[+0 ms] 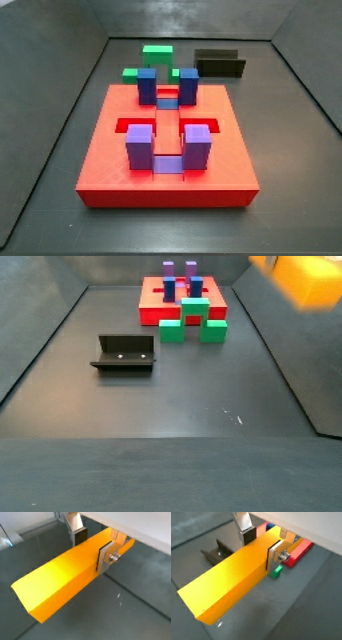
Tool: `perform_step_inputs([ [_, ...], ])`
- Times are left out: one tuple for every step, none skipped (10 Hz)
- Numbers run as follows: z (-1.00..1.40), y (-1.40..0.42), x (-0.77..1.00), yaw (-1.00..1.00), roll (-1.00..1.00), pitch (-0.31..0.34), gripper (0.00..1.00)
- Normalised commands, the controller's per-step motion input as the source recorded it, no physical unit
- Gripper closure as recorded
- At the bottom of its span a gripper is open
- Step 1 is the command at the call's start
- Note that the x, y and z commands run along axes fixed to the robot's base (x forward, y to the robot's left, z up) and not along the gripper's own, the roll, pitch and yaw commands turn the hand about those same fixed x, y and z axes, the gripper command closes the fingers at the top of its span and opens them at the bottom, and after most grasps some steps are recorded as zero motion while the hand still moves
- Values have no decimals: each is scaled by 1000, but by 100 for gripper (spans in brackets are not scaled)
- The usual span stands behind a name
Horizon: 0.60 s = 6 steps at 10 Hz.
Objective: Pick up the yellow object. Move up. Move to above the board. Insert the yellow object.
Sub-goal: Move to above the board.
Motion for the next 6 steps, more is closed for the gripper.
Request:
perform_step_inputs([
  [823,-2,-5,1,9,61,100],
  [286,7,27,2,10,41,100],
  [168,10,47,0,8,43,100],
  [188,-1400,594,-126,25,162,100],
  [175,-1400,589,-104,47,180,100],
  [176,-1400,609,-46,55,210,100],
])
